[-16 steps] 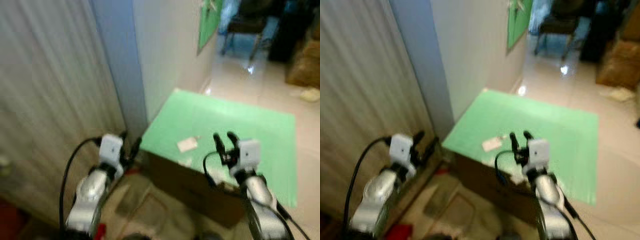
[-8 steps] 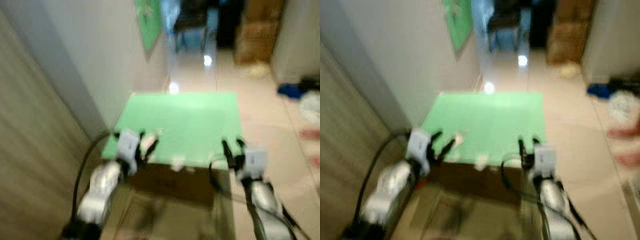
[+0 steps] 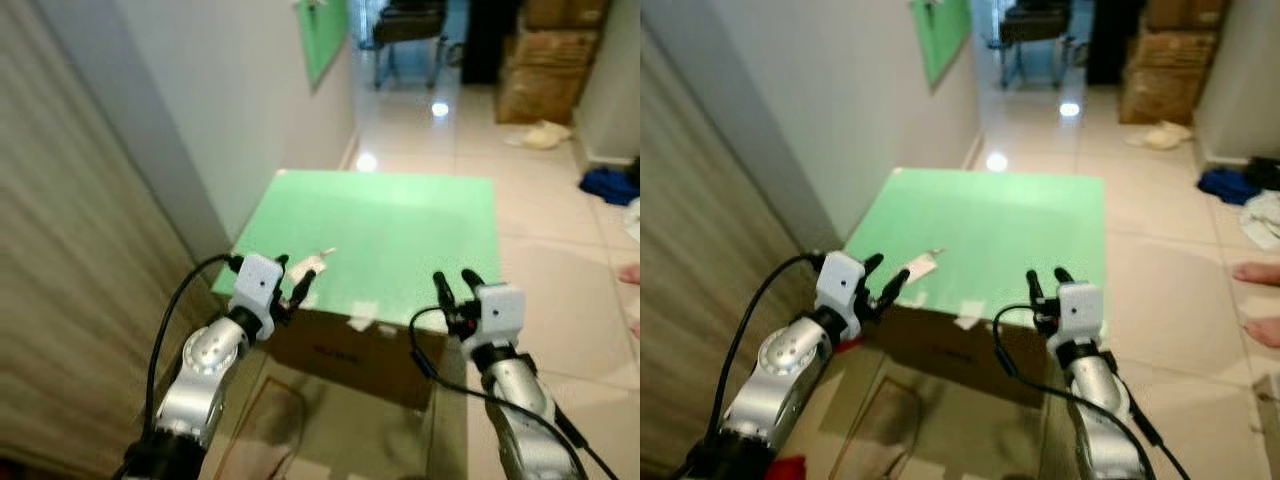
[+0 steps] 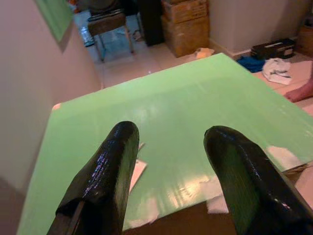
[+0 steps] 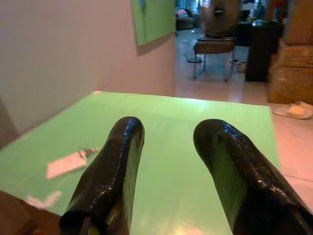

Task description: Hang keys on a hook

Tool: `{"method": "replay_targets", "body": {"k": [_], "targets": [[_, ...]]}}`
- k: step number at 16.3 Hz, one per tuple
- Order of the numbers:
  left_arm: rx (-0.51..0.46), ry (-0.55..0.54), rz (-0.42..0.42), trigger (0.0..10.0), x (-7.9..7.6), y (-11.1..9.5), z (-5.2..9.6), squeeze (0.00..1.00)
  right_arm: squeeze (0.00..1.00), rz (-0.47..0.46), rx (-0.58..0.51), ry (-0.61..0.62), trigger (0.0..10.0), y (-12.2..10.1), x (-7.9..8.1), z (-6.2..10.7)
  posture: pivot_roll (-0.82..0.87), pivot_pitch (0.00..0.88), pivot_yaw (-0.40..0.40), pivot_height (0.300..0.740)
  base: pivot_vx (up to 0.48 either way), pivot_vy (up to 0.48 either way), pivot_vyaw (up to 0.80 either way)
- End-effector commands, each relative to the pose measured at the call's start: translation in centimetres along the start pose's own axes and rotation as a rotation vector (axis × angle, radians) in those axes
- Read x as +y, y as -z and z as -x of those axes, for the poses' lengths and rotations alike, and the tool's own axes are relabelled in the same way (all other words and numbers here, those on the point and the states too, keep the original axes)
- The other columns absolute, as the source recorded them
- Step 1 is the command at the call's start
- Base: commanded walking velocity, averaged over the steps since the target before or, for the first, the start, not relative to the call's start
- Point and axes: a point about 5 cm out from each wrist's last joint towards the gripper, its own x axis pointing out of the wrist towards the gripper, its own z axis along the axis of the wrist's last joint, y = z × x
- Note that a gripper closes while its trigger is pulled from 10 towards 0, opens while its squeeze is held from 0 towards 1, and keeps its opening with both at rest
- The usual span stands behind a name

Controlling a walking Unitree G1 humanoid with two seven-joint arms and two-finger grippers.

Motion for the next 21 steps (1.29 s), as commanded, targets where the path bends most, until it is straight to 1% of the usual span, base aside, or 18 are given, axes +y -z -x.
{"method": "replay_targets", "body": {"k": [1, 3, 4, 6, 8, 10, 11, 12, 14, 15, 16, 17, 18, 19, 20, 21], "targets": [[-0.006, -0.005, -0.002, 10.0, -0.1, -0.3, -0.3, 0.0, 0.0, -0.004, 0.0, -0.024, 10.0, 0.0, 0.6, -0.3, -0.26, 0.0, 0.131, 0.727, 0.48, 0.0, 0.0], [-0.024, -0.017, 0.018, 10.0, -0.5, -0.6, -0.5, 0.0, 0.0, -0.004, -0.007, -0.029, 10.0, -0.1, 0.8, -0.4, -0.26, 0.0, 0.133, 0.727, 0.48, 0.0, 0.0], [-0.035, -0.032, 0.037, 10.0, -0.4, -0.6, -0.5, 0.0, 0.0, -0.002, -0.014, -0.025, 10.0, -0.2, 0.6, -0.4, -0.26, 0.0, 0.132, 0.727, 0.48, 0.0, 0.0], [-0.06, -0.09, 0.084, 10.0, 0.2, -0.8, -0.4, 0.0, 0.0, 0.0, -0.019, -0.021, 10.0, -0.4, 0.3, -0.5, -0.26, 0.0, 0.127, 0.727, 0.48, 0.0, 0.0], [-0.066, -0.102, 0.083, 10.0, 0.4, -1.0, -0.6, 0.0, 0.0, 0.002, -0.019, -0.024, 10.0, -0.4, 0.3, -0.6, -0.26, 0.0, 0.126, 0.727, 0.48, 0.0, 0.0], [-0.081, -0.08, 0.091, 10.0, -0.1, -1.3, -0.8, 0.0, 0.0, 0.005, -0.014, -0.03, 10.0, -0.2, 0.4, -0.9, -0.26, 0.0, 0.128, 0.727, 0.48, 0.0, 0.0], [-0.065, -0.048, 0.077, 10.0, -0.5, -0.8, -0.6, 0.0, 0.0, 0.002, -0.009, -0.035, 10.0, -0.1, 0.5, -1.0, -0.26, 0.0, 0.128, 0.727, 0.48, 0.0, 0.0], [-0.062, -0.051, 0.077, 10.0, -0.4, -0.8, -0.5, 0.0, 0.0, 0.001, -0.009, -0.036, 10.0, 0.0, 0.5, -1.0, -0.26, 0.0, 0.13, 0.727, 0.48, 0.0, 0.0], [0.001, -0.093, 0.039, 10.0, 0.4, 0.2, -0.6, 0.0, 0.0, -0.004, -0.001, -0.043, 10.0, 0.2, 0.7, -0.8, -0.26, 0.0, 0.13, 0.727, 0.48, 0.0, 0.0], [0.067, -0.112, 0.006, 10.0, 1.0, 0.9, -1.1, 0.0, 0.0, -0.007, 0.003, -0.049, 10.0, 0.3, 0.8, -0.7, -0.26, 0.0, 0.127, 0.727, 0.0, 0.0, 0.0], [0.122, -0.095, -0.034, 10.0, 1.3, 1.4, -1.8, 0.0, 0.0, -0.009, 0.004, -0.058, 10.0, 0.3, 1.0, -0.5, -0.27, 0.0, 0.126, 0.727, 0.0, 0.0, 0.0], [0.136, -0.092, -0.037, 10.0, 1.5, 1.1, -2.7, 0.0, 0.0, -0.011, 0.004, -0.065, 10.0, 0.3, 1.2, -0.2, -0.27, 0.0, 0.127, 0.727, 0.0, 0.0, 0.0], [0.148, -0.076, -0.033, 10.0, 1.4, 0.9, -3.7, 0.0, 0.0, -0.014, 0.007, -0.068, 10.0, 0.3, 1.3, 0.1, -0.28, 0.012, 0.126, 0.727, 0.0, 0.0, 0.0], [0.154, -0.065, -0.024, 10.0, 1.1, 0.7, -4.3, 0.0, 0.0, -0.015, 0.009, -0.068, 10.0, 0.3, 1.4, 0.7, -0.29, 0.04, 0.129, 0.727, 0.0, 0.0, 0.0], [0.165, -0.04, -0.02, 10.0, 0.5, 0.6, -4.9, 0.0, 0.0, -0.017, 0.014, -0.068, 10.0, 0.3, 1.5, 1.4, -0.31, 0.078, 0.135, 0.727, 0.0, 0.0, 0.0], [0.194, 0.002, -0.023, 10.0, -1.0, 0.5, -6.1, 0.0, 0.0, -0.02, 0.038, -0.066, 10.0, 0.4, 1.7, 2.9, -0.33, 0.11, 0.145, 0.727, 0.0, 0.0, 0.0]]}}
